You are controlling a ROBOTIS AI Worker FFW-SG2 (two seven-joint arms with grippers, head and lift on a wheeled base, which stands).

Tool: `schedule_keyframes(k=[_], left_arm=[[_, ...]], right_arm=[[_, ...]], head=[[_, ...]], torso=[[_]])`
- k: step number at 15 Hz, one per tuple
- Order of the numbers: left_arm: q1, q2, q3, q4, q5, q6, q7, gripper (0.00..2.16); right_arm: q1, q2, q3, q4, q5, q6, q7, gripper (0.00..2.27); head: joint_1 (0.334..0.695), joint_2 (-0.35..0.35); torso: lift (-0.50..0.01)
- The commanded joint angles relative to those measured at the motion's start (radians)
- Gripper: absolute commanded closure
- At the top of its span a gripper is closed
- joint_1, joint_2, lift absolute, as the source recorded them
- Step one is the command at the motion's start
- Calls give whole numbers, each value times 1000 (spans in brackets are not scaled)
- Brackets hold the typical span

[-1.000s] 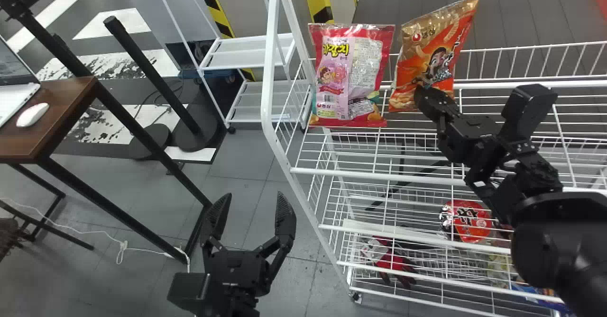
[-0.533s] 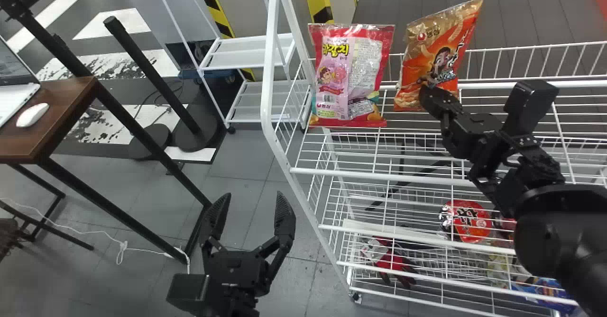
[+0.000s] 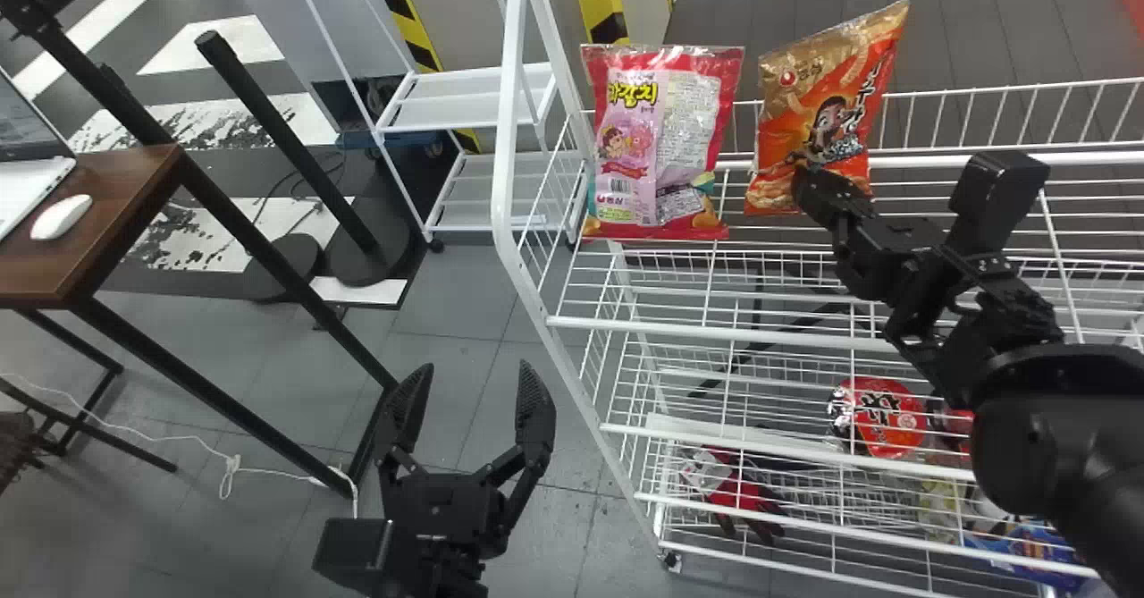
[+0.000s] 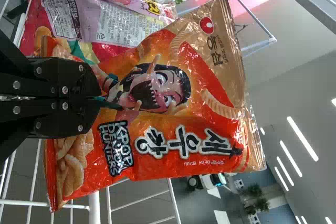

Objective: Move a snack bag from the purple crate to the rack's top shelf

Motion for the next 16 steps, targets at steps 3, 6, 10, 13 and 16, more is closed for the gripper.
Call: schedule_keyframes(k=[3,6,10,13,16], left_arm=[[-3,0,0,12,0,-6,2,124],[-6,0,-2,19,-2,-12,2,124],[-6,0,-2,25,-2,-27,2,124],[-9,0,-2,28,-2,-27,2,124],[-11,0,-2,35,-2,-27,2,124]], right_arm=[[-5,1,6,6,-13,-2,-4,907],[-8,1,6,18,-16,-2,-6,772],[-9,1,8,30,-12,-17,-17,390],[-8,1,8,36,-9,-30,-18,390],[-8,1,8,36,-2,-42,-18,390]], head=[[695,350],[695,350],[695,350],[695,350],[695,350]], torso=[[0],[0],[0],[0],[0]])
